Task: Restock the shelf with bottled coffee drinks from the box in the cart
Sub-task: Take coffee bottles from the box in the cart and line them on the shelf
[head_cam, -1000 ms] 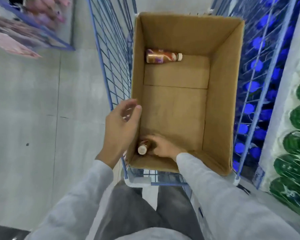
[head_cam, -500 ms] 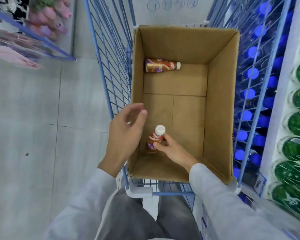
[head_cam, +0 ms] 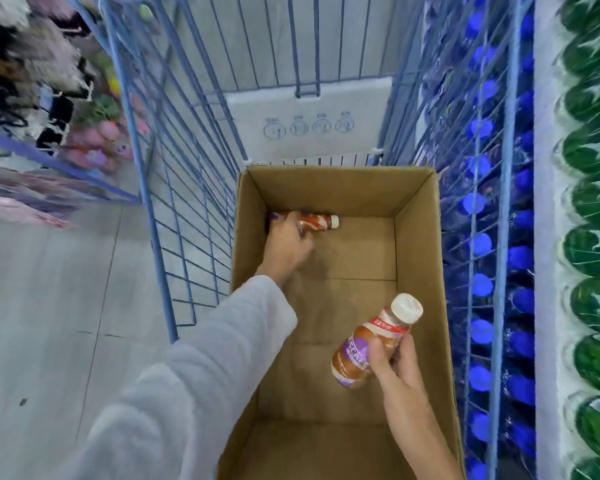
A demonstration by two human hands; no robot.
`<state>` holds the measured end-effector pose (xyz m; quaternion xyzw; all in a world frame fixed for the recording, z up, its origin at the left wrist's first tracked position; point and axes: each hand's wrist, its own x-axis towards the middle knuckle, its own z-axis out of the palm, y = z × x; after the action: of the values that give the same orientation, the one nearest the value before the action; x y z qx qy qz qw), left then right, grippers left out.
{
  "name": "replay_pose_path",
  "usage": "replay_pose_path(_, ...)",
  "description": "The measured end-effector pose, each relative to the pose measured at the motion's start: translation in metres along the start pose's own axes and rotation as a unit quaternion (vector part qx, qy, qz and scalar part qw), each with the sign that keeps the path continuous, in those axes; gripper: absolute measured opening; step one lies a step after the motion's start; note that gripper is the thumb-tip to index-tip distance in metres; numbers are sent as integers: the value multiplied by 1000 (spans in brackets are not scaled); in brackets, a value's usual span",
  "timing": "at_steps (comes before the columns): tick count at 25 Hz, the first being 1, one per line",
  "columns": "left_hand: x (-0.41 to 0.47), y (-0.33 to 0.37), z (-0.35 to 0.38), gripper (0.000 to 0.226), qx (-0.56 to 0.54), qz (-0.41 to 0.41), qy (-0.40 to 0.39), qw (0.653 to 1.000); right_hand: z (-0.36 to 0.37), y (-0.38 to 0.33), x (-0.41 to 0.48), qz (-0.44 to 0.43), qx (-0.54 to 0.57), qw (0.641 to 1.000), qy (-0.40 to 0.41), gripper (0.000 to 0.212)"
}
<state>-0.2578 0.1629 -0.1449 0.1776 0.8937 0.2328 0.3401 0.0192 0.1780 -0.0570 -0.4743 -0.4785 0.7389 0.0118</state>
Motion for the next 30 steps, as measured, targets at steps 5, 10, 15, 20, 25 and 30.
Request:
replay_pose_path(5,60,-37,27,56,258,57,16,964,-12,27,11,11,1,1000,7,62)
replay_pose_path(10,63,-49,40,69,368,81,49,925,-15,35,-4,50,40,998,24,65)
replay_pose_path(15,45,-35,35,57,226,15,-16,974,-21,31,-20,57,84,995,17,54)
replay_pose_path(20,-87,-8,6,49,-167,-71,15,983,-18,-14,-41,24,79,996,30,45)
replay_pose_path(25,-243,25,-39,45,-362,-98,32,926,-6,-75,-76,-16,66,998,11,37)
replay_pose_path(30,-332,48,-87,58,-429,-88,3,899,5,-115,-131,-67,75,995,7,50)
